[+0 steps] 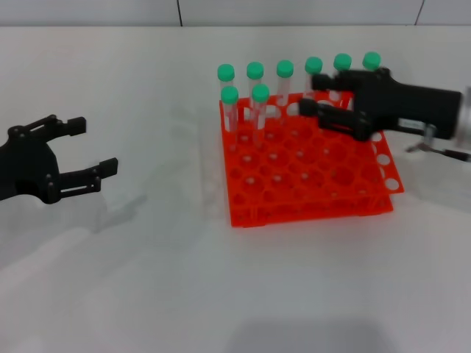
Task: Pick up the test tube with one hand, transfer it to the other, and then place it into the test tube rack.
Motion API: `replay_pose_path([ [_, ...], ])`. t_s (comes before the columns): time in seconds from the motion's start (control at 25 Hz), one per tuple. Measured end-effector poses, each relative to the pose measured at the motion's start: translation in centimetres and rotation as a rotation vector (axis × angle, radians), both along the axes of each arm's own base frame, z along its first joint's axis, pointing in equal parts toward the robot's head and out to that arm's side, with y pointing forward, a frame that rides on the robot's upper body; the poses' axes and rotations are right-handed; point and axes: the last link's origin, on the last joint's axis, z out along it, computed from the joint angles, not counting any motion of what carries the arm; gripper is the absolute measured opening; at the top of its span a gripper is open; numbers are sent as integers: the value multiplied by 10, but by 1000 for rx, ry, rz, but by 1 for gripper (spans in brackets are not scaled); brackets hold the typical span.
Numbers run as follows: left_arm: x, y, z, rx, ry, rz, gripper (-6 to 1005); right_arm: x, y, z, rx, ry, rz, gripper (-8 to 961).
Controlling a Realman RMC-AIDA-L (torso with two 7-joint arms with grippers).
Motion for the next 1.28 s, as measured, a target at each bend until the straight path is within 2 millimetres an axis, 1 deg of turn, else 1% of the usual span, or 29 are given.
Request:
replay_pose_path([
  [0.12,4,3,4,-74,-7,-18,861,13,-4,8,-34,-20,-22,518],
  [0.28,6,5,5,-163,-14,-25,861,25,-9,9,-97,-76,-49,555],
  [0.44,9,6,4,-268,-14,-37,861,30,-13,3,-176,-147,-58,690],
  [0.52,10,7,3,-292,-9,-40,861,30,-14,1,-190,-162,-59,757],
  [0.76,12,8,0,-313,5,-47,861,33,-16,-1,-204,-179,-64,758],
  [1.08,15,13,1,-332,31,-54,861,38,-18,-2,-242,-211,-101,752],
  [1.28,16,17,1,-337,55,-54,861,38,-18,-4,-239,-211,-103,750],
])
